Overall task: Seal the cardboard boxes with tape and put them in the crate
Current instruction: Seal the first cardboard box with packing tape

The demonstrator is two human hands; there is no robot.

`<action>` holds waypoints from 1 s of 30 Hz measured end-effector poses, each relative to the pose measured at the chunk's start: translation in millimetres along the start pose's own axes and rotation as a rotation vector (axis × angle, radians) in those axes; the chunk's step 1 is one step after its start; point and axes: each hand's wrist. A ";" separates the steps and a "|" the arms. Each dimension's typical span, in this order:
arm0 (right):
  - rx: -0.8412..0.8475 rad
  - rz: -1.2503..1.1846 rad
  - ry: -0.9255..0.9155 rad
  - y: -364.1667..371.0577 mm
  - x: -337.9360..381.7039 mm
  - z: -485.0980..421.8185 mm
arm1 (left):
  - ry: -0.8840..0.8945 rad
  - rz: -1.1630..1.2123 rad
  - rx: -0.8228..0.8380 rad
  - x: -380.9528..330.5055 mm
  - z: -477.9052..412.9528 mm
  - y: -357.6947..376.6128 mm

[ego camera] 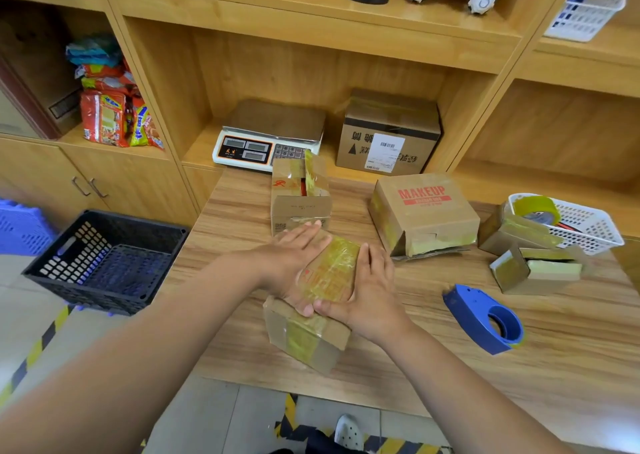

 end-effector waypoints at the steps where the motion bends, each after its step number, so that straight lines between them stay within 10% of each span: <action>1: -0.006 0.001 -0.002 0.1 0.2 0.0 | 0.007 -0.020 0.032 0.3 -4.0 -3.9; 30: -0.116 -0.218 0.006 -10.1 -15.7 -64.0 | 0.052 0.100 -0.278 22.0 -57.4 -17.4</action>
Point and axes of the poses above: each hand's wrist, its own z-axis away from the middle knuckle, its own y-axis out of the palm, x = y × z, and after that the axes turned 7 degrees about y, right-handed
